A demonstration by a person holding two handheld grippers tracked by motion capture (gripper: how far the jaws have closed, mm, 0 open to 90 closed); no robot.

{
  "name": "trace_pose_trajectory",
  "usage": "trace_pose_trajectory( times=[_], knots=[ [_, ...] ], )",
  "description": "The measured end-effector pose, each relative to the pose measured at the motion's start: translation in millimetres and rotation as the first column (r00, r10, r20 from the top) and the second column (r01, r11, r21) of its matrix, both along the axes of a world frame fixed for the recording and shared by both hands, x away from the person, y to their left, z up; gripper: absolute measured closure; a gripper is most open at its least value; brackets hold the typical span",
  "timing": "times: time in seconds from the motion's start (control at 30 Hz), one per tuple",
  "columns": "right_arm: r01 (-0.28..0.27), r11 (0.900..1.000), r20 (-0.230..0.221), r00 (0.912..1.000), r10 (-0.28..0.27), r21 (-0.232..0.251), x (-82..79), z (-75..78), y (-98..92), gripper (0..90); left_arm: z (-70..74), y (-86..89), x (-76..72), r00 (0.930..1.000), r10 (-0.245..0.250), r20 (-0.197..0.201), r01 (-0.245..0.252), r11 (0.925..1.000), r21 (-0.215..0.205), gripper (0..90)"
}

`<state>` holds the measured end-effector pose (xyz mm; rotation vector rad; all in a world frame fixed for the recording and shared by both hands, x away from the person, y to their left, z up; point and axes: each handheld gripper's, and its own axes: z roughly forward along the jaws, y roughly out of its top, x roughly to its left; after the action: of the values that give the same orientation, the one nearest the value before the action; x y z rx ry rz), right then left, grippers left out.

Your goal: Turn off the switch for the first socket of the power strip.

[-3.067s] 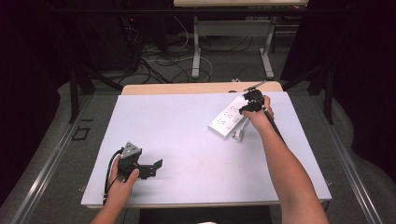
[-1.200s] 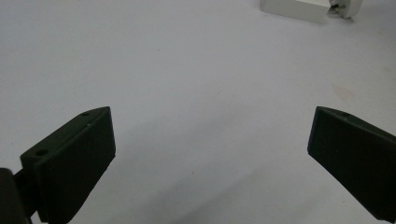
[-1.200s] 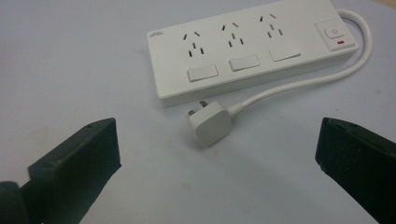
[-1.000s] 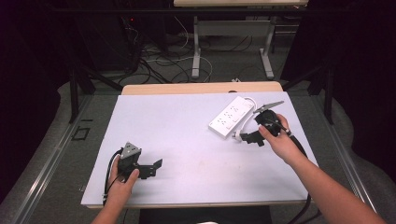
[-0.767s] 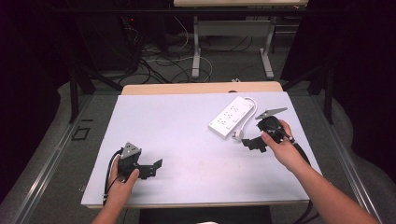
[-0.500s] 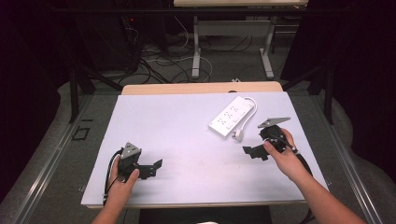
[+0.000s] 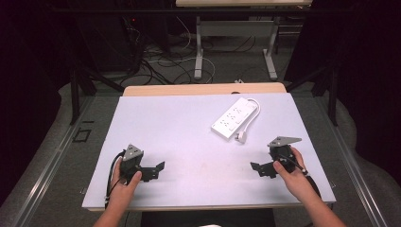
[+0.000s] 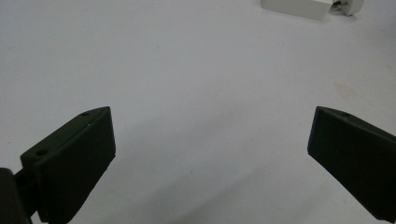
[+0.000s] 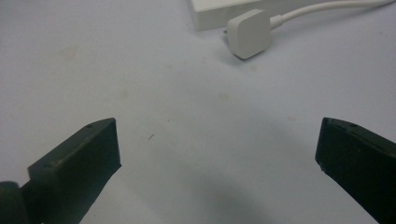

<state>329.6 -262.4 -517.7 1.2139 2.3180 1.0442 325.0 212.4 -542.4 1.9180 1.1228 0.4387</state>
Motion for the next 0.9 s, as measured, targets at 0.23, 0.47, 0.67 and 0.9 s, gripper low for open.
trace_pose_trajectory(
  times=[0.23, 0.47, 0.67, 0.9],
  knots=[
    [-0.006, 1.0, 0.019, 0.9998, 0.005, 0.018, -9.8, -13.9, -3.6, 0.0, 0.8, 0.3, -0.3, 0.9999, -0.007, -0.009, 0.007, 1.0, 0.005, 0.8],
    [0.003, 0.999, 0.031, 0.9995, -0.004, 0.032, -16.1, -21.8, -6.3, 0.0, 0.3, -0.1, -0.1, 1.0, -0.005, -0.005, 0.005, 1.0, 0.003, 0.8],
    [0.011, 0.999, 0.047, 0.9988, -0.013, 0.037, -19.3, -27.6, -8.0, 0.0, 0.3, -0.2, -0.2, 1.0, -0.005, -0.007, 0.005, 1.0, 0.003, 0.8],
    [0.012, 0.999, 0.083, 0.9964, -0.016, 0.046, -23.1, -31.6, -6.3, 0.0, -0.1, -0.8, 0.0, 1.0, -0.001, 0.001, 0.001, 1.0, -0.001, 0.8]
  ],
)
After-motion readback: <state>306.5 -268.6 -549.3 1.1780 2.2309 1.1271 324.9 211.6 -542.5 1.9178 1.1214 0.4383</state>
